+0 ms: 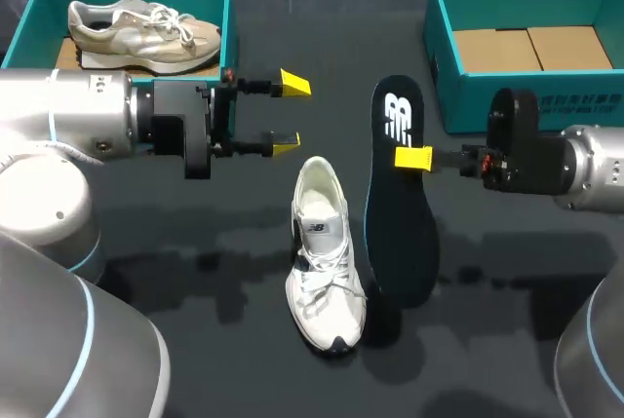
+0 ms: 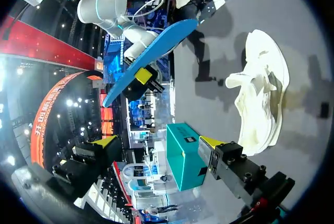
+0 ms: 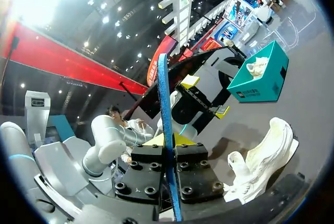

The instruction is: Take the shoe out of the shoebox, open the shoe tongue, remove and reinsert the insole, then place the shoe into the shoebox

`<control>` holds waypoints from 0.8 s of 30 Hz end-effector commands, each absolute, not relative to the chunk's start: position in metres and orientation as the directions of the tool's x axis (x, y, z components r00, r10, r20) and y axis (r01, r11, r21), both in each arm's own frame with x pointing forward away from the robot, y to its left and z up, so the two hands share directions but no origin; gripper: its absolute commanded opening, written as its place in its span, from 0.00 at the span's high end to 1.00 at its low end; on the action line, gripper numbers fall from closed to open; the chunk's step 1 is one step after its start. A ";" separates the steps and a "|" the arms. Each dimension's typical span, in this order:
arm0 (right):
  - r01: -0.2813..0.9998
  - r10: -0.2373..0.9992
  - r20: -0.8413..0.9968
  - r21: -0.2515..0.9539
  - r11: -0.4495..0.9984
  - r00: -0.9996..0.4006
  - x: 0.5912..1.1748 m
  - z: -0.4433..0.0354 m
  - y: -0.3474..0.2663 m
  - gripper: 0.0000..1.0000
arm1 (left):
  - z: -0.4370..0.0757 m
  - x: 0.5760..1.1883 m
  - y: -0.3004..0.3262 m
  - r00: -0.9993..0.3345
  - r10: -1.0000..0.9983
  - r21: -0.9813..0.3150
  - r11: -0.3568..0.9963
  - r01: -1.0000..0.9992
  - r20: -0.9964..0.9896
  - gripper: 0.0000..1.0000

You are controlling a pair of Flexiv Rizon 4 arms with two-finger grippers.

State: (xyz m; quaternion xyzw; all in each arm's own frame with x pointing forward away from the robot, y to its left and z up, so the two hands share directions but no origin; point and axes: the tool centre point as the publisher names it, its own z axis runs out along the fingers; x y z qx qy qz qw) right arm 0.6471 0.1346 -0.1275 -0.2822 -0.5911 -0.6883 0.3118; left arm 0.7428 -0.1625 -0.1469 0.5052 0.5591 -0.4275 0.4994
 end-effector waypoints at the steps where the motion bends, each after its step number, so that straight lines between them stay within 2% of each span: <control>1: 0.825 -0.143 0.813 0.558 -0.088 -0.565 0.685 -0.141 0.136 1.00 | -0.148 0.731 -0.155 0.030 0.082 0.041 0.133 0.990 -0.996 0.00; 4: 0.861 -0.136 0.850 0.504 -0.071 -0.509 0.706 -0.146 0.133 1.00 | -0.144 0.728 -0.154 0.019 0.061 0.026 0.128 0.991 -0.998 0.00; 6: 0.838 -0.134 0.828 0.545 -0.035 -0.544 0.717 -0.143 0.135 1.00 | -0.141 0.729 -0.154 0.013 0.055 0.021 0.143 0.989 -0.998 0.00; 18: 0.838 -0.134 0.828 0.545 -0.035 -0.544 0.717 -0.143 0.135 1.00 | -0.150 0.725 -0.164 0.001 0.073 0.009 0.120 0.993 -0.997 0.00; 21: 0.894 -0.118 0.886 0.447 -0.031 -0.447 0.730 -0.149 0.146 1.00 | -0.155 0.722 -0.173 0.000 0.092 0.010 0.105 0.994 -0.996 0.00; 24: 0.915 -0.125 0.907 0.402 -0.030 -0.403 0.743 -0.152 0.156 1.00 | -0.156 0.720 -0.180 -0.003 0.097 0.006 0.088 0.996 -0.995 0.00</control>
